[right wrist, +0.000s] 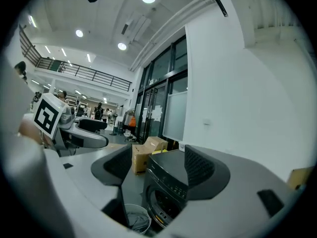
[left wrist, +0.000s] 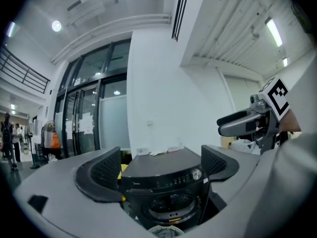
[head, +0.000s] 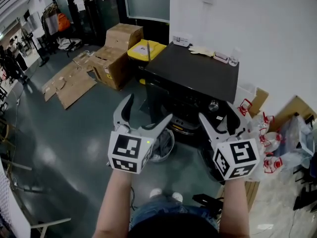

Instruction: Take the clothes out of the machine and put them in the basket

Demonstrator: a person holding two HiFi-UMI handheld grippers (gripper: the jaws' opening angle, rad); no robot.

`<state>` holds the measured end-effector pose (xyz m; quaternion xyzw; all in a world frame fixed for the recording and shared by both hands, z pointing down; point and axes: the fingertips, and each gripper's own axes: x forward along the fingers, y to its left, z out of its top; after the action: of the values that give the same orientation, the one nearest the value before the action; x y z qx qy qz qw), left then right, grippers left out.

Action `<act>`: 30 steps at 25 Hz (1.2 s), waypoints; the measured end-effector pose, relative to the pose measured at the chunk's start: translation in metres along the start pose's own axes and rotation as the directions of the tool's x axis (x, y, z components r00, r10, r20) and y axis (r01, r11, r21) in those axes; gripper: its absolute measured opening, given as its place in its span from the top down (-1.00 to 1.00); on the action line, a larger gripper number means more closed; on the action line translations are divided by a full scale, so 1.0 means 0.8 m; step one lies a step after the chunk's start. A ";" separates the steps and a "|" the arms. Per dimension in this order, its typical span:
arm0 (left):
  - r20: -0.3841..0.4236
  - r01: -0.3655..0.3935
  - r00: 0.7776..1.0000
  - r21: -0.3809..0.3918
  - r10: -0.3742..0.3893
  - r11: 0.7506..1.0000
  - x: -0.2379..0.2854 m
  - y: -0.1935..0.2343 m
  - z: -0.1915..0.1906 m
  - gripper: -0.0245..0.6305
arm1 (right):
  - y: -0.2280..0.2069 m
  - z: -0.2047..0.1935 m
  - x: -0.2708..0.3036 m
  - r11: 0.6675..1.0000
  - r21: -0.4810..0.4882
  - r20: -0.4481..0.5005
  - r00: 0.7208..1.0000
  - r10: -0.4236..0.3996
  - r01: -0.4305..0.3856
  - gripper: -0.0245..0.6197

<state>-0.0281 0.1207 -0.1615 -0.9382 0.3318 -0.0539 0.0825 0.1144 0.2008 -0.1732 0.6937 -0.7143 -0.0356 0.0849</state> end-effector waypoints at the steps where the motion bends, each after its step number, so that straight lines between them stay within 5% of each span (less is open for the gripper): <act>1: 0.009 0.000 1.000 0.016 0.000 1.000 -0.001 0.003 0.005 -0.56 | 0.000 0.003 -0.001 1.000 -0.002 0.005 1.000 -0.008 0.008 -0.08; 11: 0.132 -0.031 0.991 0.065 0.022 0.997 -0.023 0.035 0.044 0.21 | 0.003 0.032 -0.017 0.994 -0.024 0.039 0.994 -0.105 0.106 0.60; 16: 0.132 -0.041 0.991 0.076 0.030 0.996 -0.026 0.041 0.035 0.50 | -0.002 0.035 -0.024 0.985 -0.068 0.026 0.988 -0.155 0.156 0.91; 18: 0.132 -0.073 0.989 0.083 0.062 0.994 -0.029 0.049 0.033 0.91 | -0.002 0.039 -0.027 0.982 -0.088 0.036 0.985 -0.167 0.170 0.92; 30: 0.167 -0.093 0.983 0.124 0.072 0.988 -0.034 0.057 0.059 0.91 | -0.006 0.069 -0.040 0.964 -0.179 0.078 0.979 -0.187 0.199 0.92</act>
<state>-0.0695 0.1083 -0.2181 -0.9174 0.3584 0.0044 0.1730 0.1100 0.2291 -0.2309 0.7477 -0.6391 -0.1311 0.1237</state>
